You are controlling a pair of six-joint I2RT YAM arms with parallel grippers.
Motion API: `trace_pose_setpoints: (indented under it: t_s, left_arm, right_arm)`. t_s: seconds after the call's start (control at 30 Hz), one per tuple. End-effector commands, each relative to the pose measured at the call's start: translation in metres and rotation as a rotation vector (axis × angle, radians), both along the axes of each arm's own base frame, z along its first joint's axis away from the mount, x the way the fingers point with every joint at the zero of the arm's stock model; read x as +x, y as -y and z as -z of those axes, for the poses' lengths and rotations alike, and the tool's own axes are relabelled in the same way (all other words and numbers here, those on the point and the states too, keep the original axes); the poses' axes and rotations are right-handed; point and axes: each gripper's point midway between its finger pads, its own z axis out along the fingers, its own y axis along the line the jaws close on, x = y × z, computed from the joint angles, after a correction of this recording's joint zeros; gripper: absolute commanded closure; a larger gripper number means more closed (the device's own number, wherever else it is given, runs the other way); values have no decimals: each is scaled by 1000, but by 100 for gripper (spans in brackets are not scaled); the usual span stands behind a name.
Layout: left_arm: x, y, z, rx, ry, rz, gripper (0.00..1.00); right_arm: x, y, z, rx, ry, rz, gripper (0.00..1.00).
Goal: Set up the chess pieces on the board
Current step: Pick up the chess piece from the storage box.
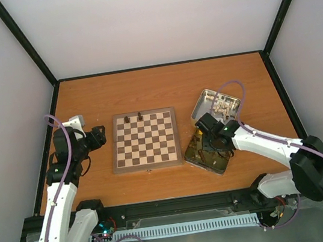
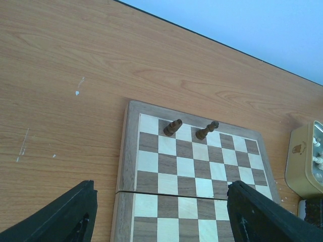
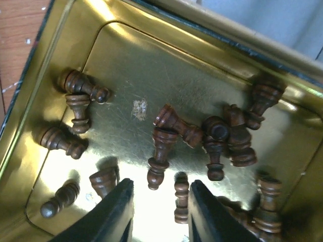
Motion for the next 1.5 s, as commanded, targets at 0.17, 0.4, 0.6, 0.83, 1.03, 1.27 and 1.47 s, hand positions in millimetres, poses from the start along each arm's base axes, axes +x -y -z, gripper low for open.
trace_pose_setpoints:
  t_s: [0.17,0.4,0.6,0.83,1.03,1.27,1.47]
  left_arm:
    - [2,3,-8,-5,28,19,28]
    - [2,5,-8,-9,31,26,28]
    - [2,5,-8,-11,32,27,28]
    - [2,9,-10,-16,41,52,28]
    - [-1,32,-18,-57,80,191,28]
    - [-13,70,-28,-209,104,404,28]
    - [-22,107,-27,-357,45,566,28]
  right_arm:
    - [7,-7,26,8,-38,27,78]
    - [6,-2,44,-27,-67,63,79]
    - [2,0,60,-30,-100,101,81]
    - [11,-10,48,33,-48,94,89]
    - [26,-18,14,106,89,52,90]
    - [29,-27,-12,166,203,-69,90]
    - [29,-54,-49,289,334,-261,92]
